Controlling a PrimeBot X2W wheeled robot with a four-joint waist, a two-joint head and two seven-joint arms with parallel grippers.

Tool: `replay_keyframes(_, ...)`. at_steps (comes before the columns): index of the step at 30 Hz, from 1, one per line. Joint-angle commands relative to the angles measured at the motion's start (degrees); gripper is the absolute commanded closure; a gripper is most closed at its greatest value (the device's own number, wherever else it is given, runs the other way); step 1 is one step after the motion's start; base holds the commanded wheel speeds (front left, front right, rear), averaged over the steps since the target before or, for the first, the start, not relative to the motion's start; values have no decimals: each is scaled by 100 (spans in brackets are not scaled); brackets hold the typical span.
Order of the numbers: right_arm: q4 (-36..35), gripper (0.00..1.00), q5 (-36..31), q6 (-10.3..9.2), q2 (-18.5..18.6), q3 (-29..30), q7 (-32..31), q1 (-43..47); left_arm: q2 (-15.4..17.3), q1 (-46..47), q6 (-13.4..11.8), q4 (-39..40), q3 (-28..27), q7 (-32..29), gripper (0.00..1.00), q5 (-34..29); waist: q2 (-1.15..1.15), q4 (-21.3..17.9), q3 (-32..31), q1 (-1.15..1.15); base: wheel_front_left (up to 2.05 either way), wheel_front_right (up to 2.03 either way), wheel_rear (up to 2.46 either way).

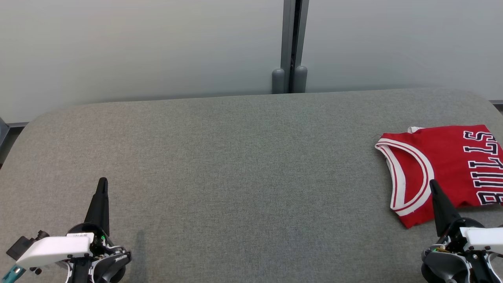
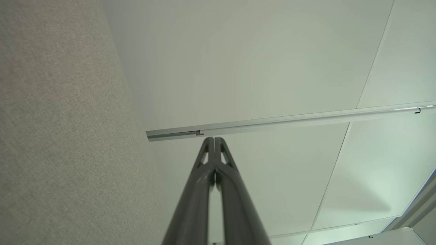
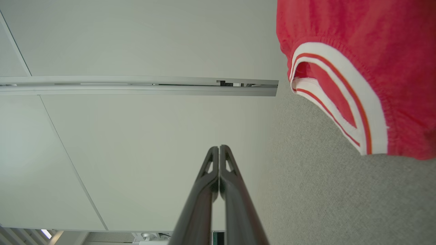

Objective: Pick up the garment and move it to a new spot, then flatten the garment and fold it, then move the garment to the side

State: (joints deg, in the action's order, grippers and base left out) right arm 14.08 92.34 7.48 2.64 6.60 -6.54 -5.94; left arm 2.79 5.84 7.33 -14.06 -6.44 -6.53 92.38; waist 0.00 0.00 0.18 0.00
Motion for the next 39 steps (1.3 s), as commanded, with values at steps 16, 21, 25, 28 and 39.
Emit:
replay_keyframes(16, -12, 100, 13, 2, 44, 3, -20, -50, 15, 83, 30, -2, -22, -22, 100, 7, 0, 0, 0, 0, 0, 0, 0)
replay_keyframes(21, -12, 100, 13, 2, 44, 3, -20, -50, 15, 83, 30, -2, -22, -21, 100, 7, 0, 0, 0, 0, 0, 0, 0)
replay_keyframes(25, -12, 100, 13, 2, 44, 2, -20, -50, 15, 83, 30, -3, -22, -21, 100, 7, 0, 0, 0, 0, 0, 0, 0)
replay_keyframes(28, -12, 100, 13, 2, 44, 2, -20, -50, 15, 83, 30, -2, -22, -21, 100, 7, 0, 0, 0, 0, 0, 0, 0)
replay_keyframes(39, -12, 100, 14, 2, 44, 2, -19, -50, 15, 83, 30, -3, -21, -21, 100, 7, 0, 0, 0, 0, 0, 0, 0)
